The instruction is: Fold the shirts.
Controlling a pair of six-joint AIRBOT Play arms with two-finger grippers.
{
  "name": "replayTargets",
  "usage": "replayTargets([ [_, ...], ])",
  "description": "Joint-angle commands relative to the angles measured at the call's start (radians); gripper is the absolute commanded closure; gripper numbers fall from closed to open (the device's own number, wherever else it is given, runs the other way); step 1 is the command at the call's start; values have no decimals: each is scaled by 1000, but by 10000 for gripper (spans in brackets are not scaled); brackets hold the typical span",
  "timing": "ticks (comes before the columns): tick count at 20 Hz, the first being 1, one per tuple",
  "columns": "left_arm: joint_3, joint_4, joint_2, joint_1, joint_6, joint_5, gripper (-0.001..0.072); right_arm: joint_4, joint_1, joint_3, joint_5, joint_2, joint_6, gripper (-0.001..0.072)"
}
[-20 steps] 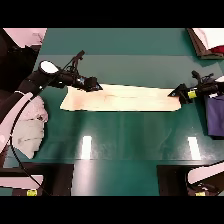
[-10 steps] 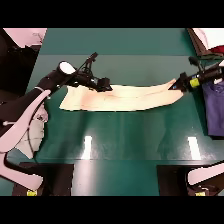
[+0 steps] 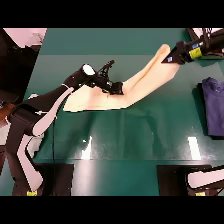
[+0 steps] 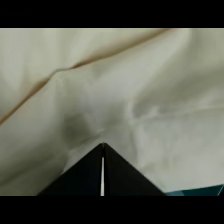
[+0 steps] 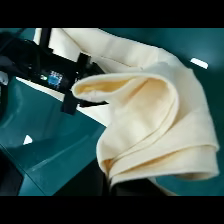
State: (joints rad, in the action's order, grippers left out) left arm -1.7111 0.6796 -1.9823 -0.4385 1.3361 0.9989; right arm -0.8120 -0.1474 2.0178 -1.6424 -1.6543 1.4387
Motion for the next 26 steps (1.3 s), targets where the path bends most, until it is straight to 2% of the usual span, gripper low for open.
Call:
replayTargets([
  [1,-28,49,-24,-4,26,4,685,0,-77,42,25,5,21,695],
  [4,-33,50,-24,-3,14,10,685,0,-135,-10,85,5,9,695],
  [6,-50,57,-24,6,-1,44,685,0,-178,-11,133,5,-27,696],
  [10,-111,127,11,64,3,131,686,0,-250,-10,229,4,-34,696],
  [16,-111,280,198,298,0,222,686,0,-382,-11,396,-24,-46,695],
  [18,-111,326,264,396,-1,269,685,0,-451,-11,463,-70,-86,694],
  [22,-111,328,365,564,0,351,685,0,-634,-11,738,-227,-183,684],
  [23,-110,328,382,589,1,360,685,1,-679,-10,822,-271,-217,573],
  [24,-110,328,395,608,3,367,685,1,-718,-10,901,-313,-233,406],
  [25,-110,327,407,618,3,374,685,9,-753,2,961,-356,-234,319],
  [26,-109,327,417,621,3,378,685,10,-774,31,974,-392,-234,289],
])
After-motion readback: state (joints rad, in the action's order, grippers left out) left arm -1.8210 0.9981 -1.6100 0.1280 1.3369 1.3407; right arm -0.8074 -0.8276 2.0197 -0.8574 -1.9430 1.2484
